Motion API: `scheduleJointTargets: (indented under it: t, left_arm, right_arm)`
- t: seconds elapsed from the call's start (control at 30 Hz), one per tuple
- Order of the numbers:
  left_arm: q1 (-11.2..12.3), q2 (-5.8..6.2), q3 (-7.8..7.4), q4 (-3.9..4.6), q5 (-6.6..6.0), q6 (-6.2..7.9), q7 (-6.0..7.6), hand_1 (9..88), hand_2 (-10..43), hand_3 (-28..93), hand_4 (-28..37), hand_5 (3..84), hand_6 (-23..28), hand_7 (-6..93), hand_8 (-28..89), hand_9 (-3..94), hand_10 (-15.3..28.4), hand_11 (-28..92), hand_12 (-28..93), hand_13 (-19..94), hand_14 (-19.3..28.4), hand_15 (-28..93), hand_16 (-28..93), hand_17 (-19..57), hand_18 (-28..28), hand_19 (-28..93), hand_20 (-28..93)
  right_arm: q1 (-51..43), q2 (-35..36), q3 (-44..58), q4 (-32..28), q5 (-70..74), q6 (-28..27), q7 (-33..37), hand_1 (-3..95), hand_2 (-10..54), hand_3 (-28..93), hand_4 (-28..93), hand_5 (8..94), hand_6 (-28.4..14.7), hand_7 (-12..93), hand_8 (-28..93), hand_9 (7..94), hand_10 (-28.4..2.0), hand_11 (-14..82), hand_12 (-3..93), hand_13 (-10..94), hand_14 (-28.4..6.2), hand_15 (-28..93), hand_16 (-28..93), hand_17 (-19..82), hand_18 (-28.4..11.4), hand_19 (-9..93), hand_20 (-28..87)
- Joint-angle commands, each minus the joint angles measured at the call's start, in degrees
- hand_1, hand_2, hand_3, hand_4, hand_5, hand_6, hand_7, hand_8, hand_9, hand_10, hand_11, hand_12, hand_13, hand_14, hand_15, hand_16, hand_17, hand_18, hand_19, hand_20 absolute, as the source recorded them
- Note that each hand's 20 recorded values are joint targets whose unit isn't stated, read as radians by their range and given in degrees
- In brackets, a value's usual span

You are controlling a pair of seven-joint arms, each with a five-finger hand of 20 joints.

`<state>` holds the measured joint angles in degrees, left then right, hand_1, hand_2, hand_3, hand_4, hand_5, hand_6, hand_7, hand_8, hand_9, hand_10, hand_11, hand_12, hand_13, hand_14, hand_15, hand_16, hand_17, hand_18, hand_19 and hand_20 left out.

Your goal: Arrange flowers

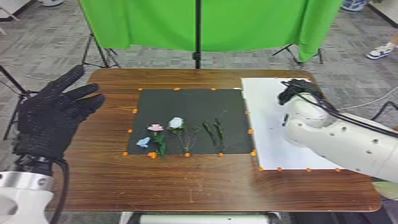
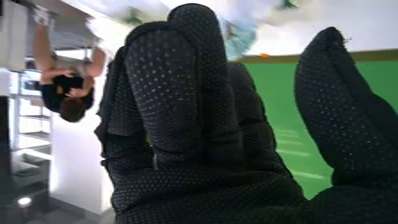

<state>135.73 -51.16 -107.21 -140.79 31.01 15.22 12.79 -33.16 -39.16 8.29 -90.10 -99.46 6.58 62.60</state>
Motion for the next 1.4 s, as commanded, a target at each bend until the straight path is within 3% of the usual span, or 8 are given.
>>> scheduleJointTargets:
  t: [0.03, 0.23, 0.6, 0.93, 1.0, 1.1, 1.27, 1.4]
  left_arm:
    - [-0.8, -0.03, 0.8, 1.07, 0.02, -0.76, -1.52, 22.5, 8.8, 77, -24.7, 32.9, 7.6, 17.5, -11, 33.3, 21.9, 31, 12, 26, 28.4, 61, -13, -6.2, 26.4, 59, 30]
    - [-0.92, -0.01, 0.89, 1.2, 0.19, -1.53, -1.58, 22.5, 8.8, 77, -24.6, 32.9, 7.6, 17.4, -11, 33.3, 21.9, 31, 12, 26, 28.4, 61, -13, -6.3, 26.3, 59, 30]
    - [-0.48, -0.01, 0.75, 1.15, 0.11, -1.65, -0.86, 22.6, 8.8, 77, -24.6, 32.9, 7.5, 17.5, -11, 33.4, 21.9, 31, 12, 27, 28.4, 61, -13, -6.2, 26.4, 59, 31]
    - [0.18, 0.17, 0.81, 0.93, -0.07, -0.94, 0.48, 22.6, 8.9, 77, -24.5, 33.0, 7.6, 17.6, -11, 33.4, 21.9, 32, 12, 27, 28.4, 61, -13, -6.2, 26.3, 59, 31]
    - [0.06, 0.21, 0.98, 0.93, -0.17, -0.6, 0.62, 22.6, 8.9, 77, -24.5, 33.2, 7.7, 17.6, -11, 33.5, 21.9, 32, 12, 27, 28.4, 61, -13, -6.2, 26.3, 59, 31]
    - [-0.18, 0.2, 1.08, 0.97, -0.01, -0.9, 0.64, 22.6, 8.9, 77, -24.5, 33.3, 7.8, 17.5, -11, 33.5, 22.0, 32, 12, 27, 28.4, 61, -13, -6.1, 26.3, 59, 31]
    - [0.5, 0.22, 0.84, 0.84, -0.18, -0.83, 1.32, 22.5, 8.9, 77, -24.5, 33.9, 8.2, 17.5, -11, 33.5, 21.9, 32, 12, 27, 28.4, 61, -13, -6.1, 26.3, 59, 31]
    - [0.99, 0.07, 0.67, 0.64, -0.19, -0.6, 1.69, 22.5, 8.8, 77, -24.6, 34.4, 8.6, 17.3, -11, 33.5, 21.9, 32, 12, 27, 28.4, 61, -13, -6.1, 26.3, 59, 31]
  right_arm:
    - [-0.15, -0.17, -3.02, -0.41, -1.25, 1.41, -1.75, 34.6, -6.9, 78, -26, 48.2, -0.4, 13, -12, 79.1, -14.4, 26.3, 16.1, 78, -8.7, 64, 17, 30, -22.7, 88, 9]
    - [0.1, -1.09, -4.32, -0.25, -2.13, 1.28, -1.95, 34.5, -8.4, 78, -27, 43.7, -0.2, 13, -12, 77.3, -14.3, 25.9, 16.0, 77, -8.6, 64, 17, 30, -22.2, 87, 8]
    - [1.35, -3.14, -6.63, 1.09, -4.64, 0.65, -0.79, 33.7, -9.5, 78, -28, 37.1, -3.1, 10, -10, 75.1, -15.1, 26.3, 15.6, 76, -8.6, 65, 16, 29, -22.3, 87, 8]
    - [2.96, -5.04, -8.31, 2.5, -6.29, 1.16, -1.0, 32.7, -9.5, 78, -28, 35.1, -7.8, 8, -10, 74.3, -16.2, 26.0, 15.1, 76, -9.3, 64, 16, 30, -23.4, 87, 7]
    - [3.27, -5.26, -8.84, 2.64, -5.85, 1.51, -1.86, 32.7, -9.5, 78, -28, 34.8, -7.8, 8, -9, 73.9, -16.3, 26.3, 15.2, 76, -9.4, 65, 16, 30, -23.5, 87, 7]
    - [2.88, -5.76, -8.28, 3.05, -5.56, 0.51, -2.38, 33.5, -9.5, 77, -28, 34.4, -1.7, 10, -10, 73.2, -16.2, 26.6, 15.2, 76, -9.5, 65, 16, 29, -23.5, 87, 6]
    - [1.67, -6.13, -7.09, 3.94, -5.08, 0.51, -3.03, 35.5, -9.5, 76, -28, 45.3, 4.2, 14, -13, 74.4, -14.8, 23.0, 14.1, 76, -9.8, 62, 15, 30, -22.8, 84, 4]
    - [2.08, -6.53, -8.78, 5.01, -6.84, 3.99, -3.5, 41.5, -9.5, 76, -28, 59.7, 4.0, 14, -13, 78.6, -10.7, 18.1, 14.2, 79, -8.1, 55, 15, 32, -21.7, 81, 3]
